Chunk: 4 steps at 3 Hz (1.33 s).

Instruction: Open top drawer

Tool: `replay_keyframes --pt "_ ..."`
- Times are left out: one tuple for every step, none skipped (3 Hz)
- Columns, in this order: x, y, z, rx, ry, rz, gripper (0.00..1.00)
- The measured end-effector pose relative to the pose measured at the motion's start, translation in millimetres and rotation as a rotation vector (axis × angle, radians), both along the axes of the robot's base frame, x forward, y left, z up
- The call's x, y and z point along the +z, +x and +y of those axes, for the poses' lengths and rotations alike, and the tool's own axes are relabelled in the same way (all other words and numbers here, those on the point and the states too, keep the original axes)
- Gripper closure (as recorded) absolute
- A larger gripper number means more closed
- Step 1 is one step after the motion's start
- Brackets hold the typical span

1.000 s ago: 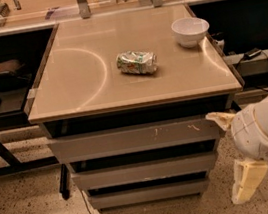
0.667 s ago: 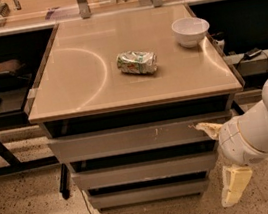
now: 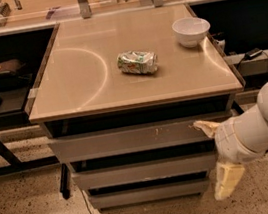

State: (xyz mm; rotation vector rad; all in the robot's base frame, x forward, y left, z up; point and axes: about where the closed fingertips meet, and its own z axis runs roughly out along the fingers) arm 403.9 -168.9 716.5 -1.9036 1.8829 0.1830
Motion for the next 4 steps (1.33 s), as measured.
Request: replay_keyframes --pt "-28.1 46.0 4.1 -0.024 0.066 -0.086 0.0" --pt "-44.4 82.2 13.1 -0.028 0.119 -0.137 0.0" --pt "-53.7 109.5 20.1 -0.023 0.149 -0.162 0.0" --pt "-59.7 126.2 20.6 -0.02 0.158 -0.169 0.0"
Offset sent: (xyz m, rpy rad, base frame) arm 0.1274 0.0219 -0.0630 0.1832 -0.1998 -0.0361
